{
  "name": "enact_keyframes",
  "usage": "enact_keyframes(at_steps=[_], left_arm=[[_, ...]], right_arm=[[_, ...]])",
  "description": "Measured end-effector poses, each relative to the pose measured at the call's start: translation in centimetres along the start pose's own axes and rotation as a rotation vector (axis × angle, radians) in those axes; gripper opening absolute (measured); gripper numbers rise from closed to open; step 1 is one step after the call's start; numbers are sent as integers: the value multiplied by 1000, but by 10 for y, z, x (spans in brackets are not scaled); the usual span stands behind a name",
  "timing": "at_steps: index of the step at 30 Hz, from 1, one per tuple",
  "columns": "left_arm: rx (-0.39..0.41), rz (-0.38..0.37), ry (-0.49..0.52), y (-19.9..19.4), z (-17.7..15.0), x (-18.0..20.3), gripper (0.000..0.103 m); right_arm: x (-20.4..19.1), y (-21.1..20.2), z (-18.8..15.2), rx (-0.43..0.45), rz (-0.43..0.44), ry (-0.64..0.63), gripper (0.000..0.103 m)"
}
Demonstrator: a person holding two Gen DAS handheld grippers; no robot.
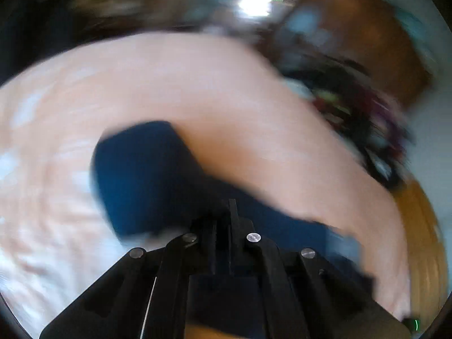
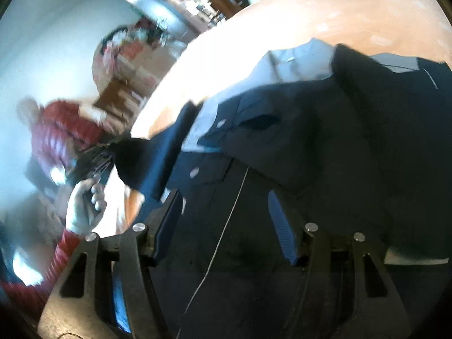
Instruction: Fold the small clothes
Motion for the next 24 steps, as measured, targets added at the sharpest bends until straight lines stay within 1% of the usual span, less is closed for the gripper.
enact_keyframes(at_steps=[1,2,3,4,5,6,7,8,9,11,12,14,15,16,17,19,21,24], left_arm=[[-46,-107,69,7,-20,52,3],[-104,-218,136,13,-46,102,9],[-139,-285,186,16,-70,136,20],[-203,-346,247,23,-107,172,30],[-249,-361,270,27,-130,185,48],[-292,-367,287,32,-152,191,51],[-325,-359,296,35,-172,190,51],[-340,-332,291,37,-186,181,51],[-351,-289,268,40,-197,163,51],[-372,-230,212,41,-209,132,51],[-371,-199,185,39,-213,113,51],[-338,-122,172,32,-214,81,51],[-324,-102,145,24,-214,64,53],[-312,-95,94,19,-214,46,53],[-302,-103,34,15,-219,33,53],[-271,-131,-38,12,-212,17,51],[-244,-129,-43,10,-206,11,51],[-237,-103,9,13,-213,12,53]], right_arm=[[8,-5,4,18,4,28,62],[15,-10,7,34,5,50,63],[21,-15,10,53,8,72,63],[26,-19,11,64,15,87,64],[34,-25,12,79,29,120,65],[39,-27,12,83,35,138,66],[44,-29,12,82,45,151,67],[50,-29,12,73,55,159,67],[55,-27,13,66,55,161,67],[67,-22,16,47,48,166,68],[76,-20,20,52,31,171,68],[91,-16,29,61,16,183,68],[98,-13,32,57,-8,187,68],[102,-10,33,50,-26,180,68],[107,-6,36,39,-49,164,68],[116,10,35,-13,-70,157,68],[119,25,33,-63,-90,137,68],[112,34,33,-86,-143,58,72]])
Point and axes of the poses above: each gripper's, at about its wrist camera, not at the fingertips, and y roughly the way its jaws point, x to its right, z to its top, the point moved 9 cm from there along y, roughly the way its jaws point, and after that the axes turned 9 degrees about -y, right-handed, at the moved point
